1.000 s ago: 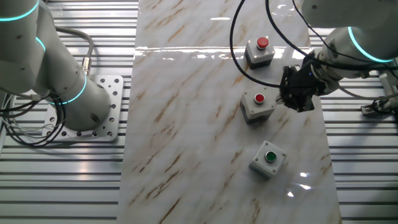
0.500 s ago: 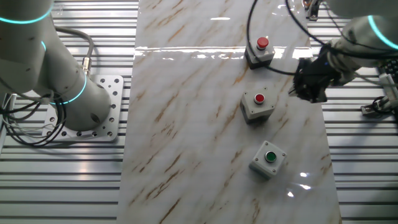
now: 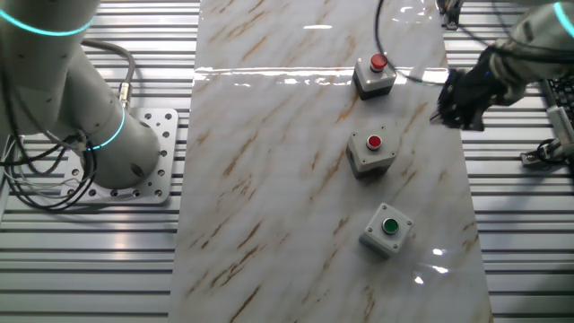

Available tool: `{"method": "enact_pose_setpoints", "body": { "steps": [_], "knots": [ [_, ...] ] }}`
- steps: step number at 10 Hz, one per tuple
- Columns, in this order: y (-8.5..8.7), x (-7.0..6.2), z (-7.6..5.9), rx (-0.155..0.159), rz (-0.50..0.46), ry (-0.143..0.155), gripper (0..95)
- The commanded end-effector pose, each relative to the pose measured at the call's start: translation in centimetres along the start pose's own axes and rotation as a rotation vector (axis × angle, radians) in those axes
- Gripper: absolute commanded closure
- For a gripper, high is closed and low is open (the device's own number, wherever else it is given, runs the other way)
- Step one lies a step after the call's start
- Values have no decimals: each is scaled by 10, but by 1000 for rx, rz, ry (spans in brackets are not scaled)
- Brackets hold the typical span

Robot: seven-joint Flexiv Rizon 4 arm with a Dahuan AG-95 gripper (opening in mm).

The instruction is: Press three buttons from left to right in sequence

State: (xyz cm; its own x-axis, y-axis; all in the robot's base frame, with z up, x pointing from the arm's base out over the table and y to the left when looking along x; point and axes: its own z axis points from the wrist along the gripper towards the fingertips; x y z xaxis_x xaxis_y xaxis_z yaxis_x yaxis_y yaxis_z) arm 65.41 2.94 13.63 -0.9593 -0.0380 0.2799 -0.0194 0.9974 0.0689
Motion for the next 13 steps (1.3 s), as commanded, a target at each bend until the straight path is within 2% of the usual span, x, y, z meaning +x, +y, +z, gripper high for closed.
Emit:
{"method": "enact_pose_setpoints", "body": {
  "steps": [1,2,6,10,11,13],
  "knots": [
    [17,-11,-3,22,61,-55,950],
    [21,-13,-3,45,88,-81,950],
    [38,-24,-3,31,236,-146,950],
    [52,-29,-10,19,282,-145,950],
    [62,-32,-14,25,286,-145,950],
    [70,-33,-16,30,287,-149,950]
  ]
}}
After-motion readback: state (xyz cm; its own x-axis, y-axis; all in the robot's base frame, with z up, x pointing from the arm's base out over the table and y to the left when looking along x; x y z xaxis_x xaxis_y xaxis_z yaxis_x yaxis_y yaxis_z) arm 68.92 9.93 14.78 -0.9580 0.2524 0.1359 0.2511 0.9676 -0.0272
